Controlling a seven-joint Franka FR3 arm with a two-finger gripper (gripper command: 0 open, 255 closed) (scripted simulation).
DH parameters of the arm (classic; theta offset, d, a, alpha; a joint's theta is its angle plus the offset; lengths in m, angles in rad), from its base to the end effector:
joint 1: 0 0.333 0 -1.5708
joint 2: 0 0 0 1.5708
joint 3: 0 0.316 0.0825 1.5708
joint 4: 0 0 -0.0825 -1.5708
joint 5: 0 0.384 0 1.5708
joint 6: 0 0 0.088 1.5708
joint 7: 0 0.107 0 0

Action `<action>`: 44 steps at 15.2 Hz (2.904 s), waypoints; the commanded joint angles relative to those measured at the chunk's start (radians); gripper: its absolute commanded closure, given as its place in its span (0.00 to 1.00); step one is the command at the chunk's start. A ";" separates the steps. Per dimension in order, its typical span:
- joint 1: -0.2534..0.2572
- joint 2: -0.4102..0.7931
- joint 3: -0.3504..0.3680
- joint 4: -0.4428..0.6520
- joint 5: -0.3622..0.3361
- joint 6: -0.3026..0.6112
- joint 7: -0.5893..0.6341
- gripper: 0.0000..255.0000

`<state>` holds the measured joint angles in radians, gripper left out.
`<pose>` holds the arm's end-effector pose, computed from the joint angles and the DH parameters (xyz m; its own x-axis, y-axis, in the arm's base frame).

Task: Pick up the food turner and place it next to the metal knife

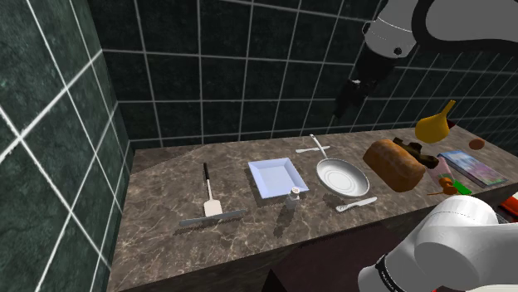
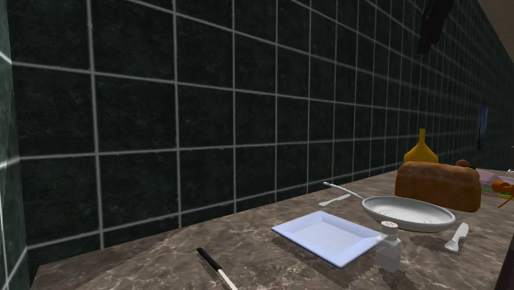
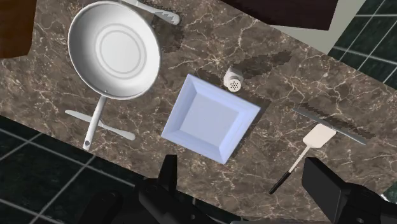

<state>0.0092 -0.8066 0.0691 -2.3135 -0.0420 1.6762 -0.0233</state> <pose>0.3109 0.0284 0.6270 0.9820 0.0921 0.1646 0.0771 -0.9924 0.0955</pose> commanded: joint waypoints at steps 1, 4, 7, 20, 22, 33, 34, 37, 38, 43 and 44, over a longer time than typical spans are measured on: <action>0.000 0.000 0.000 0.000 0.000 0.000 0.000 0.00; 0.001 0.050 0.042 -0.040 0.024 0.079 0.067 0.00; 0.000 0.112 0.084 -0.067 0.044 0.160 0.133 0.00; -0.027 0.513 0.265 -0.035 0.043 0.491 0.437 0.00; -0.034 0.589 0.290 -0.009 0.022 0.533 0.491 0.00; 0.000 1.044 0.329 0.237 -0.187 0.673 0.811 0.00; 0.011 1.086 0.323 0.267 -0.205 0.677 0.836 0.00; 0.048 1.209 0.300 0.367 -0.249 0.686 0.899 0.00; 0.061 1.250 0.292 0.404 -0.260 0.686 0.917 0.00; 0.126 1.454 0.252 0.608 -0.294 0.674 0.985 0.00; 0.132 1.473 0.248 0.629 -0.295 0.672 0.989 0.00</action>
<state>0.1271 0.6320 0.3228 -1.7218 -0.3325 2.3530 0.9526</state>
